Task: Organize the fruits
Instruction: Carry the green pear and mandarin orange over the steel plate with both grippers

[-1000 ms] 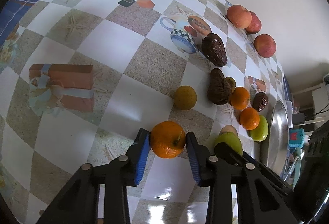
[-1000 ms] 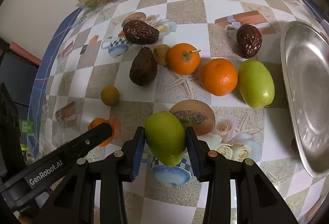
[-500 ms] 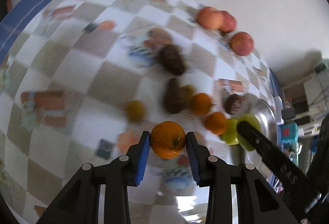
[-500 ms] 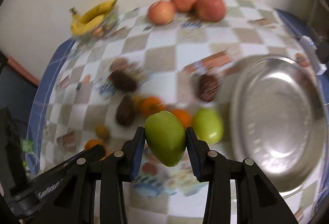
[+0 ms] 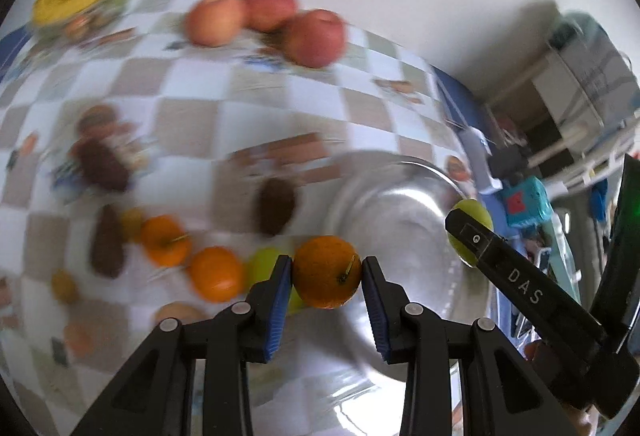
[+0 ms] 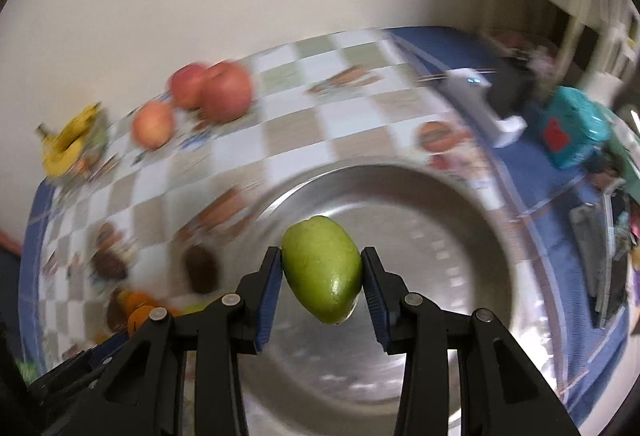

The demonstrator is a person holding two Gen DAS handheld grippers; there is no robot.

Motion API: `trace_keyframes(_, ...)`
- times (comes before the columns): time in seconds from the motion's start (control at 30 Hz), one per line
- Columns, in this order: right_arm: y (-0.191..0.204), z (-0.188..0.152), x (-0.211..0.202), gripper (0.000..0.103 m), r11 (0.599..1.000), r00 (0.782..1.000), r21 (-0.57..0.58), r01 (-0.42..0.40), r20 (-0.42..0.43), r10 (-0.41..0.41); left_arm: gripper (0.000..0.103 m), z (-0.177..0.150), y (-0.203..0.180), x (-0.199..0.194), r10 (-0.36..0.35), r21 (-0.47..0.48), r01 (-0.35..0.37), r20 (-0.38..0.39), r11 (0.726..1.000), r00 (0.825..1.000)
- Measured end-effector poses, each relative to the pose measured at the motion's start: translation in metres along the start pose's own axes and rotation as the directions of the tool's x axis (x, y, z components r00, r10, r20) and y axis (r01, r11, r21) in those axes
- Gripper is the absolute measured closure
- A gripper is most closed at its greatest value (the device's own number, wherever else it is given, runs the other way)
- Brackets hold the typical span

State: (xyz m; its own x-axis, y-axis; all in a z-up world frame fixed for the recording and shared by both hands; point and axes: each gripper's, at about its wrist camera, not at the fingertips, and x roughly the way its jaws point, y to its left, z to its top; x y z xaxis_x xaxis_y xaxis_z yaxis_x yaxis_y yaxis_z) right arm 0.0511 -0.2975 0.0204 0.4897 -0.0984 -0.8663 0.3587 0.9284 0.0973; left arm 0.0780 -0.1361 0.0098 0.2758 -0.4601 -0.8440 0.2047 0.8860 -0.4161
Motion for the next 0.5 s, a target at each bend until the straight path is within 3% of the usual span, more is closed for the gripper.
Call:
trace_keyframes(0.27, -0.053, 0.006, -0.005, 0.061, 0.989, 0.995, 0.123, 0.08, 0.042, -0.086, 0.065, 0.005, -0.049, 0.043, -0.035, 0.086, 0.039, -0.038, 0.996, 0.999)
trace_keyframes(0.5, -0.083, 0.001, 0.014, 0.061, 0.975, 0.993, 0.192, 0.113, -0.005, -0.114, 0.065, 0.001, -0.062, 0.07, -0.028, 0.109, 0.037, -0.082, 0.993, 0.996)
